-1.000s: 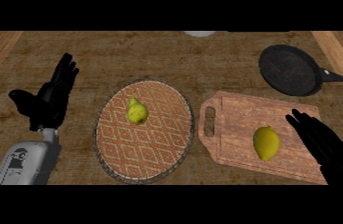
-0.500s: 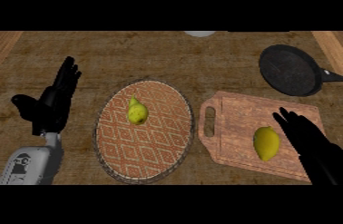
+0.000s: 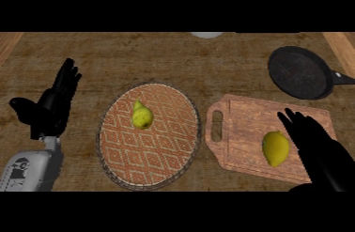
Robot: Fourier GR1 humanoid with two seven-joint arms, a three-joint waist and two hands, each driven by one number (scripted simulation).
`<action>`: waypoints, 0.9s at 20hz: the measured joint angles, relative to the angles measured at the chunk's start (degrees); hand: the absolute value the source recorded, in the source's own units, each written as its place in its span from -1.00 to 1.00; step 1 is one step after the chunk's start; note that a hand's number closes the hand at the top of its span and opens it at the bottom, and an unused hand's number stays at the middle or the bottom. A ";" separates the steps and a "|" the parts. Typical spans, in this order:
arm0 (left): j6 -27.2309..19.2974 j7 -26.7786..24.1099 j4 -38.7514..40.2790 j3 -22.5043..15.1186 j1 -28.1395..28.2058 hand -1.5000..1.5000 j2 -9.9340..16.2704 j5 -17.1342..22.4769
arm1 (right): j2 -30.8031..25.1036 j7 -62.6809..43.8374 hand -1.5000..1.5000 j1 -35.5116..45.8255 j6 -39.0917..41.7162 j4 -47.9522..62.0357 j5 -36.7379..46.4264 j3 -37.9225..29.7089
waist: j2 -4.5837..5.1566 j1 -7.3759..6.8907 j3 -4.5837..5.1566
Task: Pick the lemon from the cutting board and place it in the pan
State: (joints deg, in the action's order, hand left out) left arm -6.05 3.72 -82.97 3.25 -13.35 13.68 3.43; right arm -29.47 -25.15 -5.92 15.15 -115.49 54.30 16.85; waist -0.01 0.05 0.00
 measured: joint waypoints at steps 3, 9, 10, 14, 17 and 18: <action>0.64 0.21 1.06 0.31 -0.93 0.00 -0.28 -0.08 | 2.53 1.00 -1.00 2.24 -0.34 4.57 1.81 0.44 | 0.01 -0.04 0.00; 1.12 0.52 -0.09 0.84 -0.45 0.00 -1.14 -0.76 | 5.05 2.44 -1.00 3.43 1.30 7.84 5.41 -0.24 | 0.00 -0.01 -0.01; 0.99 0.57 0.24 1.03 -0.71 0.00 -1.29 -0.97 | 5.62 2.10 -1.00 2.92 1.54 7.52 6.36 0.20 | -0.01 0.02 0.00; 0.58 0.73 1.37 1.16 -2.14 0.00 -1.96 -1.97 | 7.31 3.52 -1.00 4.88 2.09 11.83 7.52 -0.79 | 0.01 0.02 0.00; 1.00 0.85 -0.31 1.21 -0.81 0.00 -2.29 -2.15 | 8.80 3.75 -1.00 4.63 2.58 13.01 9.06 -0.60 | 0.01 -0.01 0.00; 1.18 0.85 -1.24 1.28 0.13 0.00 -2.26 -2.24 | 9.32 3.89 -1.00 4.51 2.36 13.53 9.61 -0.57 | -0.01 -0.03 0.00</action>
State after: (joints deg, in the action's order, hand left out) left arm -4.87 4.56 -84.22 4.54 -13.22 11.42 1.19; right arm -20.14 -21.25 -1.41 17.51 -101.95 63.92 16.28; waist -0.02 0.02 0.00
